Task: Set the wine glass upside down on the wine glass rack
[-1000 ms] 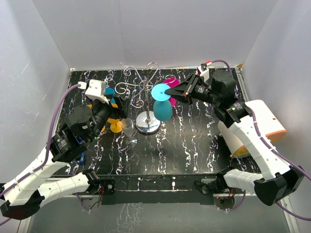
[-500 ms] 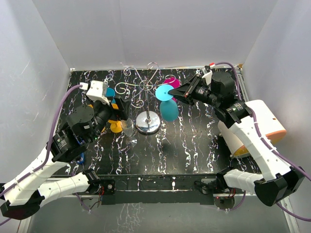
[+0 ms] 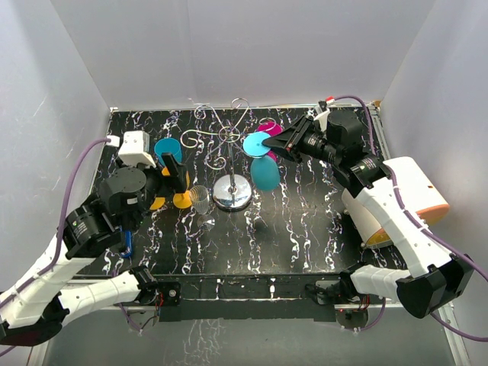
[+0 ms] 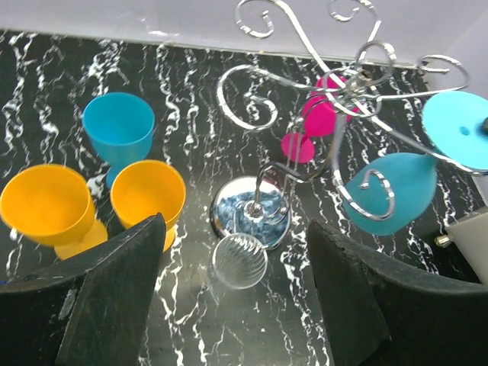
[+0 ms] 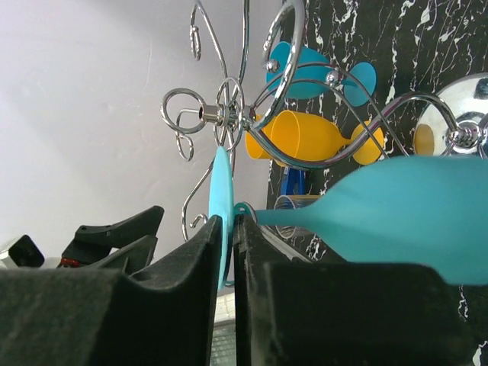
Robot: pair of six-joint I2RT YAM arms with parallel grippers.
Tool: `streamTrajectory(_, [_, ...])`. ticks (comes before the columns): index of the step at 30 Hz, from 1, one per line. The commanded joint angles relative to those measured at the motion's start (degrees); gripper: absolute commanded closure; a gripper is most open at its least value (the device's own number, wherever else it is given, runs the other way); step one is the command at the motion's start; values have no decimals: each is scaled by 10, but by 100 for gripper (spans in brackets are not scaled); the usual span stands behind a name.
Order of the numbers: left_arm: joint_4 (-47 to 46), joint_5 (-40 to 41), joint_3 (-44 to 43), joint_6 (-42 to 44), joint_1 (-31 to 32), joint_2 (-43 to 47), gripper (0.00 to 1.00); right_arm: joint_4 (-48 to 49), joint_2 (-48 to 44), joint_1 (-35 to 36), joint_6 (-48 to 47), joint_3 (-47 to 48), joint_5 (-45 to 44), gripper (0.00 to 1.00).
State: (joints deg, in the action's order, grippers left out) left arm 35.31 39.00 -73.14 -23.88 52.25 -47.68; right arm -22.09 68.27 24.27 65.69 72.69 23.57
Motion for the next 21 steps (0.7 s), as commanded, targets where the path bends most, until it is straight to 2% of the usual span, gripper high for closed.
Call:
streamTrajectory(1, [99, 35, -12, -71, 1, 11, 27, 32, 4, 1, -19, 28, -9, 82])
streamTrajectory(6, [158, 23, -7, -111, 1, -4, 27, 25, 5, 1, -28, 32, -14, 61])
streamTrajectory(12, [163, -14, 14, -133, 1, -10, 27, 17, 2, 2, -42, 41, -20, 44])
streamTrajectory(15, [177, -24, 22, -184, 1, -15, 28, 20, -10, 1, -67, 40, -29, 36])
streamTrajectory(18, [181, -60, 38, -240, 1, -22, 33, 49, -45, 1, -75, 13, -48, 29])
streamTrajectory(21, [196, -65, 48, -274, 1, -32, 44, 85, -84, 2, -73, -21, -72, 27])
